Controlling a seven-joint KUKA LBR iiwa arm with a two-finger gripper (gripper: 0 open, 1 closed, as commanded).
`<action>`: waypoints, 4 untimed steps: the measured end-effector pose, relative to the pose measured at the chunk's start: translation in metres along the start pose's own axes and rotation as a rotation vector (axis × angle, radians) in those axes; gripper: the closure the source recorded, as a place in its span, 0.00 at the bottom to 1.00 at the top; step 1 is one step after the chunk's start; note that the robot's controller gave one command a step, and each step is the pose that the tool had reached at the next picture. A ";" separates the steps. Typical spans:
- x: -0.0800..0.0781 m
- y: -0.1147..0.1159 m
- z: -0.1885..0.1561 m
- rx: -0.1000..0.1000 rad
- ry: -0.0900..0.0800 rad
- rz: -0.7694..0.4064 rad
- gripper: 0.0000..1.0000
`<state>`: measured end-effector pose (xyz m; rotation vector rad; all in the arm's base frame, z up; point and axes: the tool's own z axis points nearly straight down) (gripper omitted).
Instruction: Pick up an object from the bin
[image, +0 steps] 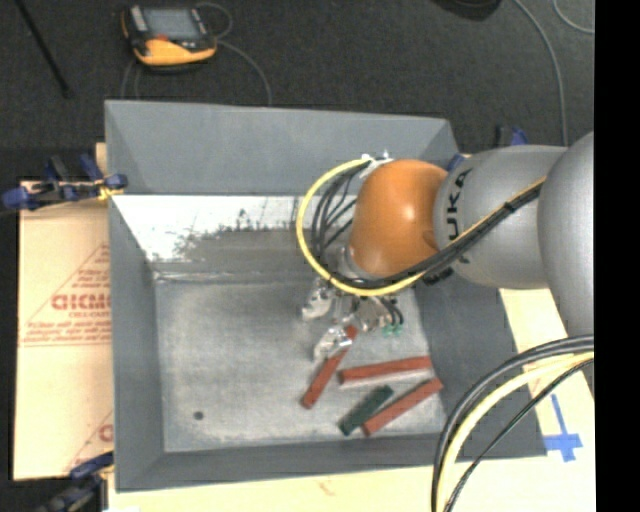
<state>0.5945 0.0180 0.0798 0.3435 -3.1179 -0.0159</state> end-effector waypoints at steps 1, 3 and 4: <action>-0.007 -0.012 -0.046 0.009 -0.003 -0.005 1.00; 0.010 -0.029 -0.082 0.010 -0.009 -0.016 0.00; 0.013 -0.029 -0.073 0.009 -0.007 -0.010 0.00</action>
Offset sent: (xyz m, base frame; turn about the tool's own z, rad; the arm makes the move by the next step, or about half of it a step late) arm 0.0007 -0.0383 0.1686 -0.0685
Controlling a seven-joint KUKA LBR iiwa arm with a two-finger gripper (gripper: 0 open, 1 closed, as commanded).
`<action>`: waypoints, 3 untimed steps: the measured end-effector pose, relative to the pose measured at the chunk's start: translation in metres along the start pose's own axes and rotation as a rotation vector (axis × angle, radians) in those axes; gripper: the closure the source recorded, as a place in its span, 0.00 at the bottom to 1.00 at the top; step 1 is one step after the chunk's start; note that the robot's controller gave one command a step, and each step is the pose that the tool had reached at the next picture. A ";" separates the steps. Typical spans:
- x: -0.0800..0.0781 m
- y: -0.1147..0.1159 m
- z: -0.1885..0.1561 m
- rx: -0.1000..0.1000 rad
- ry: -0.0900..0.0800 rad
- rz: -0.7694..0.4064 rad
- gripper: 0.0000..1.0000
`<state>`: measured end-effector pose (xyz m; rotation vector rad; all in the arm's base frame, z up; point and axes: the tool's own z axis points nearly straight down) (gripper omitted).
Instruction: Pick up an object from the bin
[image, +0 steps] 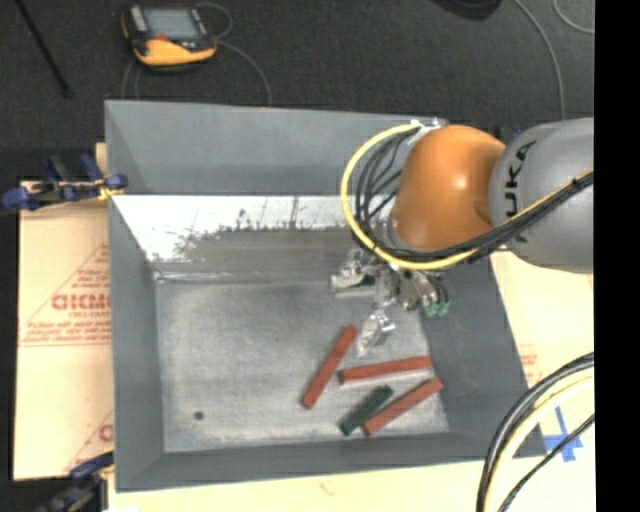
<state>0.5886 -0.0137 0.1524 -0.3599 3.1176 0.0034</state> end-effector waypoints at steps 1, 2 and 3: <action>0.006 0.006 0.027 0.007 -0.009 -0.131 0.00; 0.039 -0.034 0.073 -0.003 0.013 -0.239 1.00; 0.039 -0.034 0.073 -0.003 0.013 -0.239 1.00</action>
Offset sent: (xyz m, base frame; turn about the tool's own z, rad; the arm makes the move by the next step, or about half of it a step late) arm -0.0318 -0.0421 -0.0824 -0.2439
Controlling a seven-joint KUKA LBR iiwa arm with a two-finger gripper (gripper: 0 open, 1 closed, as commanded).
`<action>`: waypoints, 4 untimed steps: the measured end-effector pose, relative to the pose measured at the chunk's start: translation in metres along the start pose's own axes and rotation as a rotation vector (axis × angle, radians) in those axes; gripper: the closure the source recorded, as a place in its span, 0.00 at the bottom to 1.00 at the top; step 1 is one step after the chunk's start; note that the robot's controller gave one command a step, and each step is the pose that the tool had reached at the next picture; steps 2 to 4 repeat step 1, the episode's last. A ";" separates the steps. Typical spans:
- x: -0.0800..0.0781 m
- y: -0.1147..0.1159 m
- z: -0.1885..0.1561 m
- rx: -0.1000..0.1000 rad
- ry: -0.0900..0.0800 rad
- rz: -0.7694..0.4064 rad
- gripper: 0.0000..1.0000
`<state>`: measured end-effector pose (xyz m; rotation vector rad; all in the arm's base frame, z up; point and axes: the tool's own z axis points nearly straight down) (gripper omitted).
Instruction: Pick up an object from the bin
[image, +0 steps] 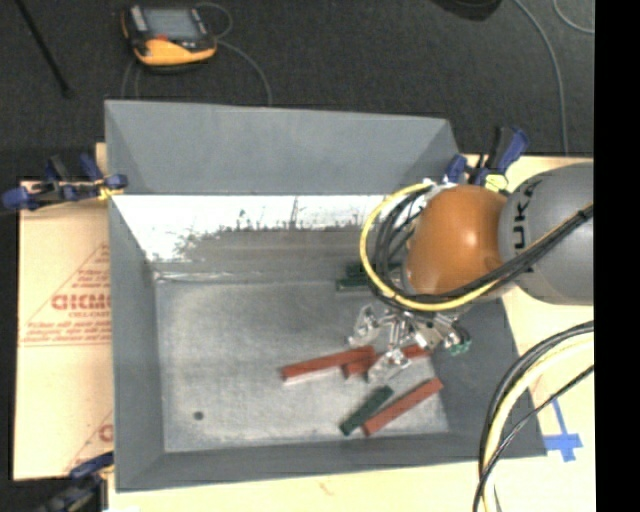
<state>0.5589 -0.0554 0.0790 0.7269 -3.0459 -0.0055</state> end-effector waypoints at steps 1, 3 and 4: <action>-0.007 -0.009 -0.187 0.007 -0.009 -0.057 1.00; -0.007 -0.009 -0.187 0.007 -0.009 -0.057 1.00; -0.007 -0.009 -0.187 0.007 -0.009 -0.057 1.00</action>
Offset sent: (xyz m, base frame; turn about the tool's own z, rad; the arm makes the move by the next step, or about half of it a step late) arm 0.0000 0.0000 0.0000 0.0000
